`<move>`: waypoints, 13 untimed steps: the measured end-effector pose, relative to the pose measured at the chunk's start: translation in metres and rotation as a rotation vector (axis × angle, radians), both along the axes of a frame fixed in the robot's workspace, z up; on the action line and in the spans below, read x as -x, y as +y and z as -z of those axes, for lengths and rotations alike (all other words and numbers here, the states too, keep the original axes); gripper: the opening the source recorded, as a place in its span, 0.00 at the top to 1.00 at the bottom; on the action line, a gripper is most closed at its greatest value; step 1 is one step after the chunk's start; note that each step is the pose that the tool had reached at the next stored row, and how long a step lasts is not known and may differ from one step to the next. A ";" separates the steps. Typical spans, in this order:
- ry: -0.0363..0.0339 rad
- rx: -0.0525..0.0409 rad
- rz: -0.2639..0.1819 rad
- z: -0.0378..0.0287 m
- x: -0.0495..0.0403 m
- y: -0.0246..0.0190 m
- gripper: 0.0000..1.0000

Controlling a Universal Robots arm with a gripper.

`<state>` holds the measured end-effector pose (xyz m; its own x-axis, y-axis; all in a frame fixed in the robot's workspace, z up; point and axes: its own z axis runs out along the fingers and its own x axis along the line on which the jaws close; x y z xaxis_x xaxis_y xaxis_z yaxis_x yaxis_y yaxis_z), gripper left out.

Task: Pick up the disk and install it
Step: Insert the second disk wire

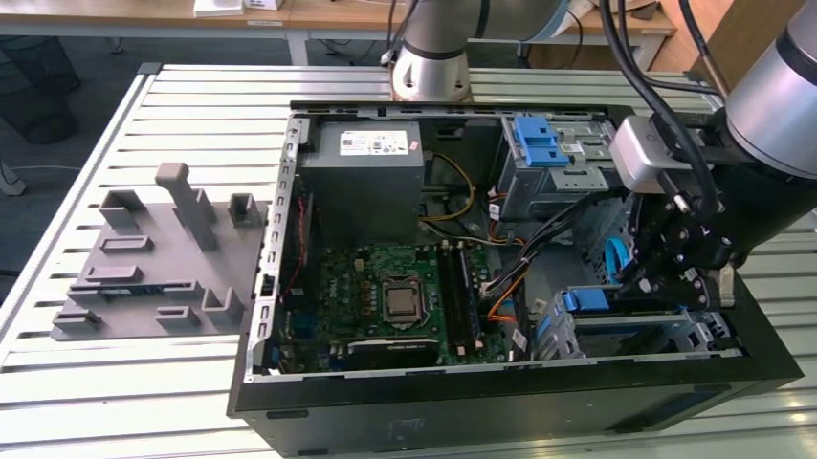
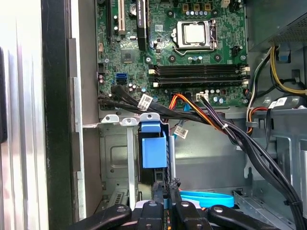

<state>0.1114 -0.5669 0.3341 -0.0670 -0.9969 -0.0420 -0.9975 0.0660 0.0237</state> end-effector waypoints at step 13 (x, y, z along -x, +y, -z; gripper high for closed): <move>0.0000 0.0001 0.000 0.0038 -0.0013 -0.0003 0.84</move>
